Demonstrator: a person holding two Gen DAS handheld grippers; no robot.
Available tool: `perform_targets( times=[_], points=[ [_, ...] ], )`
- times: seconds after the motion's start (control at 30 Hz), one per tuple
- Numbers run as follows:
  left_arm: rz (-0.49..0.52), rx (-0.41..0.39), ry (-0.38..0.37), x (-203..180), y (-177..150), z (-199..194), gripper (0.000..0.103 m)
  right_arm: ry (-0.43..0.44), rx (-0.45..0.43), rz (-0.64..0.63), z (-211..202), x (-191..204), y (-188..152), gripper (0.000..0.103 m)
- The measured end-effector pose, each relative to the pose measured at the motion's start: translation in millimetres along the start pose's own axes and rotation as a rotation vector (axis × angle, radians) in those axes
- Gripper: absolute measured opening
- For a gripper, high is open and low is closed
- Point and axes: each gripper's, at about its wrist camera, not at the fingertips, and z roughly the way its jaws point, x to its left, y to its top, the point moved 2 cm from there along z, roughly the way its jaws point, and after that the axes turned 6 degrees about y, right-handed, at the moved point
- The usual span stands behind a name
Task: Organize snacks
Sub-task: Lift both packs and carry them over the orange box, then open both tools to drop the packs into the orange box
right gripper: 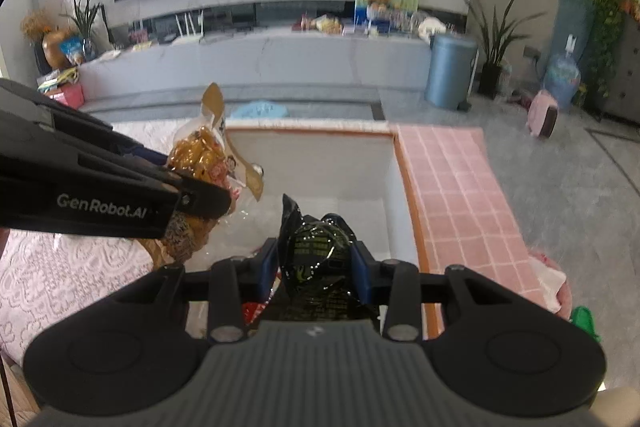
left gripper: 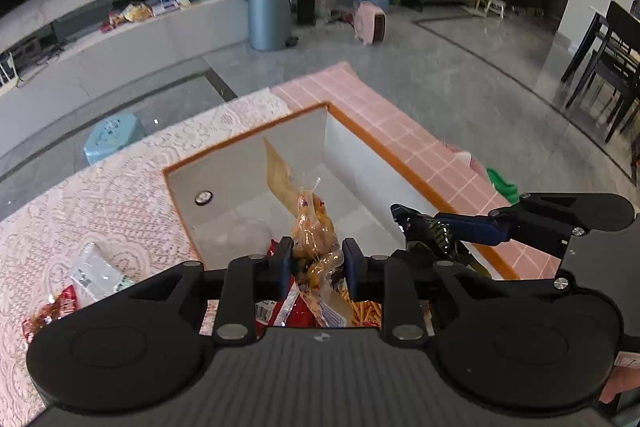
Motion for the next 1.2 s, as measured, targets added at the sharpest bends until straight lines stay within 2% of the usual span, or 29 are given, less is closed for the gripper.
perform_targets(
  times=[0.3, 0.6, 0.93, 1.2],
  points=[
    [0.034, 0.082, 0.009, 0, 1, 48, 0.028, -0.001, 0.116, -0.055, 57, -13, 5, 0.037],
    [0.076, 0.143, 0.013, -4, 4, 83, 0.028, -0.015, 0.210, -0.109, 98, -19, 4, 0.037],
    [0.090, 0.242, 0.014, -4, -1, 110, 0.028, -0.007, 0.306, -0.176, 129, -16, 2, 0.037],
    [0.089, 0.252, 0.018, -4, 3, 110, 0.029, -0.021, 0.366, -0.206, 142, -13, 5, 0.037]
  ],
)
